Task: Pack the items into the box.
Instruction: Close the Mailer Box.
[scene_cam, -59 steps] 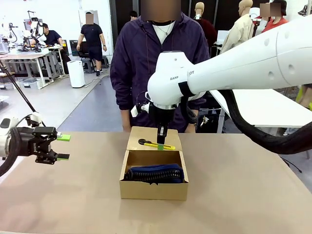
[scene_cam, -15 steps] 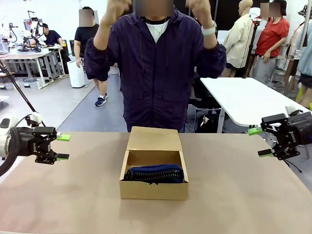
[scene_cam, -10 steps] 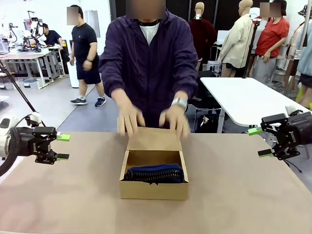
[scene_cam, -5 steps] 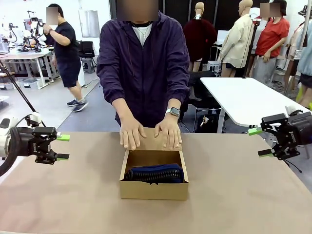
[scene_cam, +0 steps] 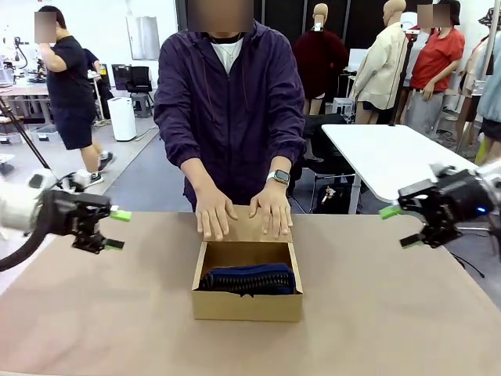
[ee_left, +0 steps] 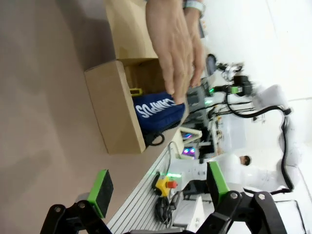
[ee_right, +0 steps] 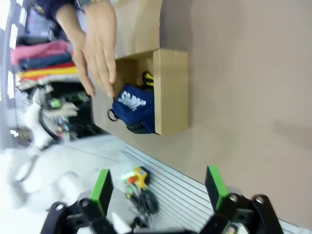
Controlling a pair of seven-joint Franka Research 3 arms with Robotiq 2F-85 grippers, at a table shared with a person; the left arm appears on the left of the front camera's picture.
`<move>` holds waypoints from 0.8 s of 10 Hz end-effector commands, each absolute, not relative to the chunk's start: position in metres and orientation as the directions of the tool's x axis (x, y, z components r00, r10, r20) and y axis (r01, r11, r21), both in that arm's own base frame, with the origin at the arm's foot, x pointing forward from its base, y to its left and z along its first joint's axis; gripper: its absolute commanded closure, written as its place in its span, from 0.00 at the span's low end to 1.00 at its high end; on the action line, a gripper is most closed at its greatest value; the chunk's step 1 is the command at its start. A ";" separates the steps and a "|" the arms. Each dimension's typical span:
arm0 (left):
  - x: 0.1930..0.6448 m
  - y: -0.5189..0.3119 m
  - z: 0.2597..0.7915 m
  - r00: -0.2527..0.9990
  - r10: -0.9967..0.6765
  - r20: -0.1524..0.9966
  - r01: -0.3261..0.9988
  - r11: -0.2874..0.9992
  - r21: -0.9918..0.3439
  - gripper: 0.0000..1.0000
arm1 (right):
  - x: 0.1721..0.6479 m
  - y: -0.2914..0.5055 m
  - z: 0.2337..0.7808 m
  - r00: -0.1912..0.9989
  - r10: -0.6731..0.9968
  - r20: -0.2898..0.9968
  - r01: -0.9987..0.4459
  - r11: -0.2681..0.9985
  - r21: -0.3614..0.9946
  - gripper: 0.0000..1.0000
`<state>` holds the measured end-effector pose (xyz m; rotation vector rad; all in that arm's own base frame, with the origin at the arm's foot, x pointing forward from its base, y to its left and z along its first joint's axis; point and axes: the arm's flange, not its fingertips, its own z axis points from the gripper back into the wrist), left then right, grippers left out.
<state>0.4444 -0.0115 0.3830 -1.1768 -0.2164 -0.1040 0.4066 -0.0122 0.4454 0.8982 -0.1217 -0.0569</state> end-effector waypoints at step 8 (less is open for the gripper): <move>0.534 -0.108 0.346 0.987 -0.087 0.132 0.157 0.624 -0.766 0.00 | 0.495 0.085 0.406 0.991 0.125 0.045 -0.129 0.830 0.542 0.00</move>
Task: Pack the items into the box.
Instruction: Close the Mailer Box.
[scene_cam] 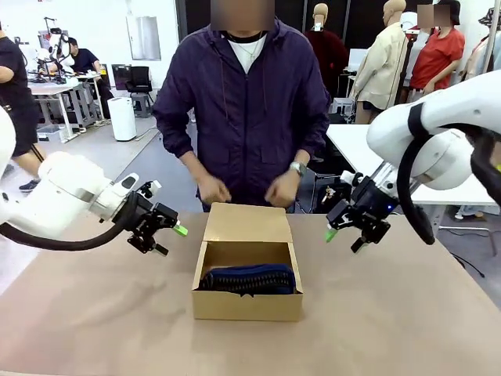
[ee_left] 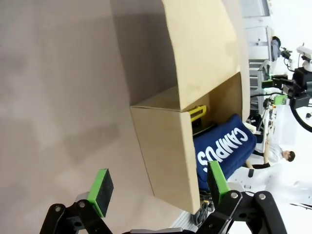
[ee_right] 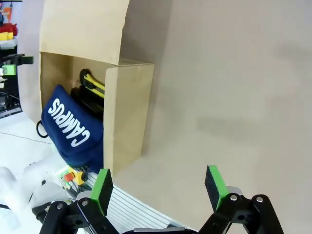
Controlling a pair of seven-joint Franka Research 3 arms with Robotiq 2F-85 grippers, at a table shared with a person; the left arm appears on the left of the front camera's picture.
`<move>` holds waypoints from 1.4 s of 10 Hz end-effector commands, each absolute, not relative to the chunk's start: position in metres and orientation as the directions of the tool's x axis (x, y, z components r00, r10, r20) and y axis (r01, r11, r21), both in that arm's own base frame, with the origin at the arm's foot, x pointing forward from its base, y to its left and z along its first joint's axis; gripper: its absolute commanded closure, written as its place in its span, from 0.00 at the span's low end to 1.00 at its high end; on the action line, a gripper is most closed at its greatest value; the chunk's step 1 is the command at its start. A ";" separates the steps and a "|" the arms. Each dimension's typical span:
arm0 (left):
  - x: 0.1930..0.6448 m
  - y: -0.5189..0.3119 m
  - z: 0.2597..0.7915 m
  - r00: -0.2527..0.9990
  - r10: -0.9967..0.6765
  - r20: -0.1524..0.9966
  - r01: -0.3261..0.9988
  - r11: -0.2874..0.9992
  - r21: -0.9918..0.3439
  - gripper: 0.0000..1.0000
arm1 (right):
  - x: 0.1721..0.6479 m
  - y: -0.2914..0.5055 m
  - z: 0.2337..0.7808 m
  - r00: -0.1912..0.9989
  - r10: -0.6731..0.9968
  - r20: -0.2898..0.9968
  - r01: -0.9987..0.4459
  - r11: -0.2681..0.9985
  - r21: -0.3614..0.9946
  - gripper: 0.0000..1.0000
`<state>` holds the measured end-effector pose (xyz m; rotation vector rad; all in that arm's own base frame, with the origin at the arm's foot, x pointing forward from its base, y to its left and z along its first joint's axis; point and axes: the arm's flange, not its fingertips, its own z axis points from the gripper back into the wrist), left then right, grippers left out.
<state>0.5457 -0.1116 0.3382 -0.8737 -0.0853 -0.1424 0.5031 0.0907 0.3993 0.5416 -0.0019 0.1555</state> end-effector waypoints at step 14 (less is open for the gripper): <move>0.715 -0.123 0.235 0.968 0.090 0.234 0.218 0.165 -0.962 0.00 | 0.653 0.144 0.268 0.972 -0.184 0.147 -0.082 0.321 0.944 0.00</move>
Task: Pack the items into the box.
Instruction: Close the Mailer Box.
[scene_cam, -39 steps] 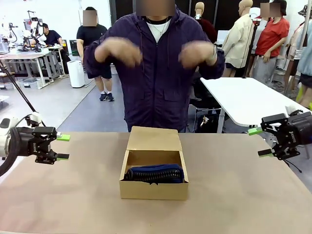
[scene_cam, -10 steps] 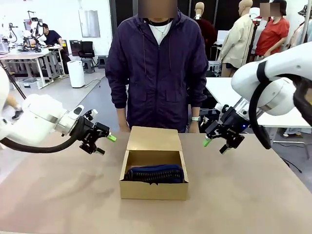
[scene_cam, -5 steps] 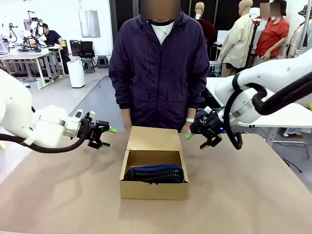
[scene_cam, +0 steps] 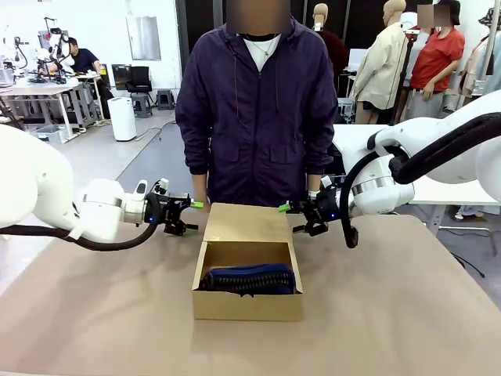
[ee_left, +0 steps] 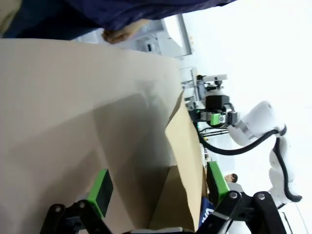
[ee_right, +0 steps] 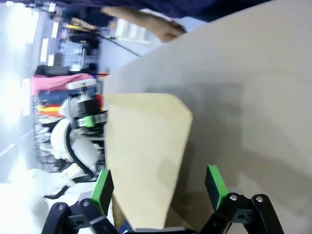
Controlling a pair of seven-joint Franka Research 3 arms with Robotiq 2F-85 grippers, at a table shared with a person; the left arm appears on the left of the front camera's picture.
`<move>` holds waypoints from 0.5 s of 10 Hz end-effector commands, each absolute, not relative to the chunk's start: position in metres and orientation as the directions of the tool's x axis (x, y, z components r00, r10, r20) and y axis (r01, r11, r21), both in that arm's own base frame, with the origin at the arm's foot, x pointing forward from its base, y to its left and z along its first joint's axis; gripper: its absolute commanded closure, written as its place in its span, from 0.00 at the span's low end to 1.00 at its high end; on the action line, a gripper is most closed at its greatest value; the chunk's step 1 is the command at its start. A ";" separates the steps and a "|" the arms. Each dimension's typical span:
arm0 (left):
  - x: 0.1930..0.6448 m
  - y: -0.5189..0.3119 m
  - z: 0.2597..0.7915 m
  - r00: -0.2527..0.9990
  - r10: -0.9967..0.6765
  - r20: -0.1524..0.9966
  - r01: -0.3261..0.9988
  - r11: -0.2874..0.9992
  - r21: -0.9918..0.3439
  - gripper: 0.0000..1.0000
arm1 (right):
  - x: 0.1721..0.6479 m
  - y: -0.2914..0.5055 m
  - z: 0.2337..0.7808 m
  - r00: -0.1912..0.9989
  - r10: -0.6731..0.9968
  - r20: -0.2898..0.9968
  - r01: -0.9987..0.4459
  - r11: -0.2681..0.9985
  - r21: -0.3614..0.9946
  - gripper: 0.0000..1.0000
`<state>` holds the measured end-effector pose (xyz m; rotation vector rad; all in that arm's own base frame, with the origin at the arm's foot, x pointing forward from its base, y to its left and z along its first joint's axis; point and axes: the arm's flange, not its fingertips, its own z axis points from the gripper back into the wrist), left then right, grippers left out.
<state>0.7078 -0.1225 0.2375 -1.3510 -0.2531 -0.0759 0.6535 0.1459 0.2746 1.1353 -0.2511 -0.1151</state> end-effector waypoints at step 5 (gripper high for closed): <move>0.721 -0.152 0.237 0.971 -0.057 0.230 0.229 -0.023 -0.973 0.00 | 0.653 0.150 0.262 0.984 -0.082 0.156 -0.135 0.224 0.965 0.00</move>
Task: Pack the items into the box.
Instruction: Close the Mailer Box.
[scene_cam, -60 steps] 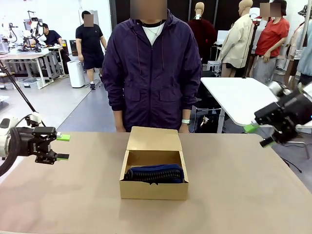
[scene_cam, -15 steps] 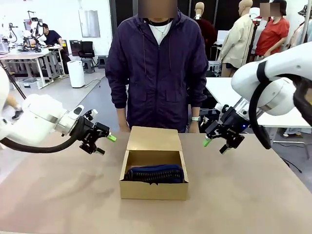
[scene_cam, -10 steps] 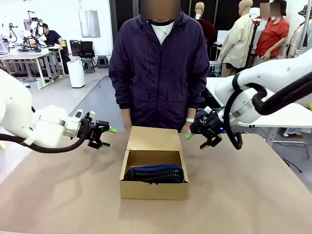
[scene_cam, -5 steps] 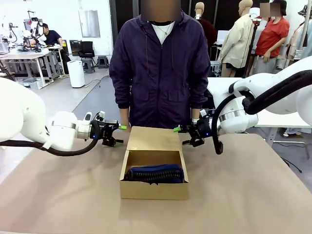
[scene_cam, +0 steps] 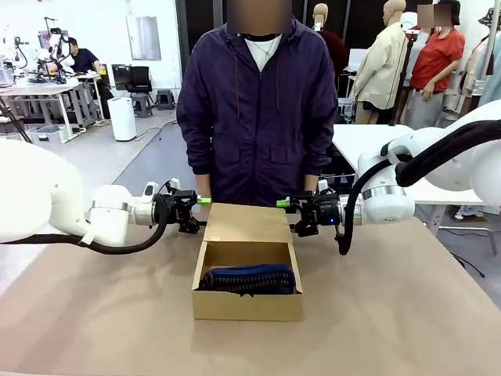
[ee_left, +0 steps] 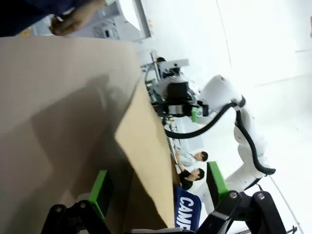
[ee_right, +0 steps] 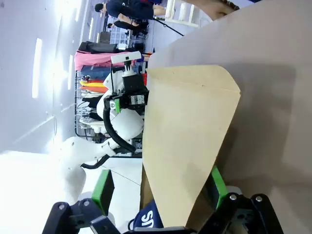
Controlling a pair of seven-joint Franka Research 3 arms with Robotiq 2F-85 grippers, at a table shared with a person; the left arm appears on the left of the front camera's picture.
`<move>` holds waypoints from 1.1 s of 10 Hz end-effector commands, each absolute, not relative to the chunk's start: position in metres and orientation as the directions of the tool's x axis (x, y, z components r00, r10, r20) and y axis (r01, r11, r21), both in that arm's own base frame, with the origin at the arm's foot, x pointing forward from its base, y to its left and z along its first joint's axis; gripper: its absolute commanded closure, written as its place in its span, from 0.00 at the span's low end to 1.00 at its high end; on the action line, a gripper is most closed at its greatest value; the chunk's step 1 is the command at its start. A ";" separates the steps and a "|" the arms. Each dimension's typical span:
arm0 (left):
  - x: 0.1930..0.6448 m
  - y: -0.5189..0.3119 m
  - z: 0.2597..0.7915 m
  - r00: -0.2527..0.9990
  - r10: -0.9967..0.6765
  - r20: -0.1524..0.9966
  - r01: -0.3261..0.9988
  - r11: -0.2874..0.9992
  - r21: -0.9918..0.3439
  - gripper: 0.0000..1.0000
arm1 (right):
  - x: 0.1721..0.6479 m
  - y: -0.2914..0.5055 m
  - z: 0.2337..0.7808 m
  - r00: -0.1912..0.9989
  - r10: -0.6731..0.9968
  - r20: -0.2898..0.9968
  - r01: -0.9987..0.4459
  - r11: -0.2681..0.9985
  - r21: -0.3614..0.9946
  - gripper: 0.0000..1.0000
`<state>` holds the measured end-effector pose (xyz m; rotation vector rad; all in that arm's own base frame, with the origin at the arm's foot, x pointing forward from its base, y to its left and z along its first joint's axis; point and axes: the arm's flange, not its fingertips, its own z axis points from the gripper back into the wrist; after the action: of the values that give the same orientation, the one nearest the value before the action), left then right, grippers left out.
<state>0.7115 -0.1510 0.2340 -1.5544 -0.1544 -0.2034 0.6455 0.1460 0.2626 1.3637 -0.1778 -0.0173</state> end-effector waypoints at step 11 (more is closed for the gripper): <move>0.712 -0.176 0.242 0.935 -0.266 0.236 0.225 -0.071 -0.972 0.58 | 0.647 0.147 0.263 0.983 -0.027 0.184 -0.174 0.214 0.961 0.69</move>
<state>0.7075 -0.1748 0.2362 -1.5865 0.0125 -0.3519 0.6429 0.1479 0.2583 1.3265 -0.1565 0.0894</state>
